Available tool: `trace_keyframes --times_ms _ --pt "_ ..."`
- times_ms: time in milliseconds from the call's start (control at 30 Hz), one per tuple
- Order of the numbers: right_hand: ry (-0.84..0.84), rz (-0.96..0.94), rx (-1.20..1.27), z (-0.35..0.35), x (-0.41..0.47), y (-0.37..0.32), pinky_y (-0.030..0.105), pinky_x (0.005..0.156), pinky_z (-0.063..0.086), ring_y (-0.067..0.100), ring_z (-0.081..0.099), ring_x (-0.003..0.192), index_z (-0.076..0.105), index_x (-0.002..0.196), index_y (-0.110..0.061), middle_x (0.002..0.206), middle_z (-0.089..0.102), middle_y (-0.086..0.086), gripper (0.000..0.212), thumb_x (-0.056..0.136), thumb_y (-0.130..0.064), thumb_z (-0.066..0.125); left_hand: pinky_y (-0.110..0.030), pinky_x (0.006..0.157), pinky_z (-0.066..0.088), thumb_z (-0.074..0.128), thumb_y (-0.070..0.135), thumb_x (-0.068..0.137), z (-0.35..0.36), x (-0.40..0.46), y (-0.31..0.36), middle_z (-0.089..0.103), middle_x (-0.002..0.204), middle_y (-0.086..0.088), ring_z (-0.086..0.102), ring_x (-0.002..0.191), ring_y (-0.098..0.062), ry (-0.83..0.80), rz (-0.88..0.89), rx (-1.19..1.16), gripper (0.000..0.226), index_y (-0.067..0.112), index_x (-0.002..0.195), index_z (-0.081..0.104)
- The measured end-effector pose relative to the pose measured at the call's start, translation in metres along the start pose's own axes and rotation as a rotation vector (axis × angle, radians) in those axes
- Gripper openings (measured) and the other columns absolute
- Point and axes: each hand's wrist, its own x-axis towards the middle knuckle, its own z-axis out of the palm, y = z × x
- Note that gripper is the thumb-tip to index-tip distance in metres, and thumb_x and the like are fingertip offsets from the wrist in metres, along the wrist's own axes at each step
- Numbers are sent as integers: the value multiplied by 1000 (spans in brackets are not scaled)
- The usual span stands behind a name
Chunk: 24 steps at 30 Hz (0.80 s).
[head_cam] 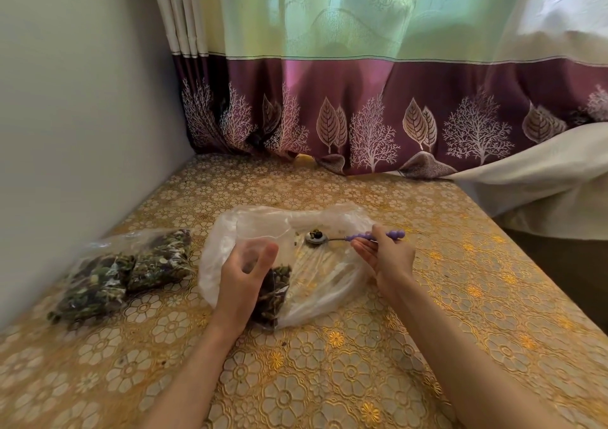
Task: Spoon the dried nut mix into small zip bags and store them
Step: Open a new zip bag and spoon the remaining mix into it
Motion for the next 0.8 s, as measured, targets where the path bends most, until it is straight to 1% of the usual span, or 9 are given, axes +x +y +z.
trace_keyframes --times_ms 67,167,300,400,500,600,700,733,800 --pt "19 15 35 4 2 -1 21 51 57 16 66 48 59 68 5 56 67 14 27 93 -4 54 1 72 39 50 89 52 0 -1 0 64 91 32 57 87 14 1 3 -1 71 32 93 59" --pt "34 17 49 10 7 -1 21 50 56 16 65 47 58 72 5 54 66 14 23 93 -4 54 0 73 39 51 89 52 0 -1 0 65 93 29 58 88 13 -1 2 -4 72 31 93 60" --pt "50 1 40 15 12 1 26 59 59 17 67 52 59 69 4 60 67 15 26 93 -6 56 0 71 40 52 89 50 0 -1 -1 67 88 25 59 85 14 1 -9 -13 74 30 93 60" --pt "13 8 66 13 14 1 27 62 59 18 67 52 60 69 5 58 67 15 28 93 -6 55 0 72 40 52 89 49 0 0 -3 67 88 23 59 85 14 4 -9 -13 75 30 93 60" --pt "-32 32 97 9 11 -1 27 62 59 20 67 56 60 71 8 63 68 19 28 95 -6 53 1 72 40 52 89 50 -1 1 -3 67 89 25 59 86 14 5 -5 -8 75 29 93 60" --pt "-45 21 72 5 7 -8 23 57 58 17 66 52 61 70 7 60 69 15 30 95 -8 52 1 72 39 52 88 51 0 1 -3 64 91 33 59 88 14 -1 -4 -9 73 30 94 59" --pt "-106 -65 9 4 -2 -22 20 51 56 15 63 49 69 60 -1 58 69 11 41 95 -11 51 0 73 41 53 88 51 -1 1 -5 67 90 26 59 89 12 3 -5 -10 72 32 94 60" --pt "-138 -100 -15 6 -5 -28 20 50 55 15 63 50 69 61 -1 60 69 11 41 96 -13 51 -2 73 42 53 88 51 -1 2 -5 68 89 22 60 88 12 6 -9 -10 72 32 94 60" --pt "-207 -158 -37 10 -15 -41 18 47 52 14 63 50 69 73 5 67 71 14 37 96 -16 50 -8 74 43 52 89 50 -1 1 -4 67 92 17 60 89 11 4 -7 7 72 33 94 59"
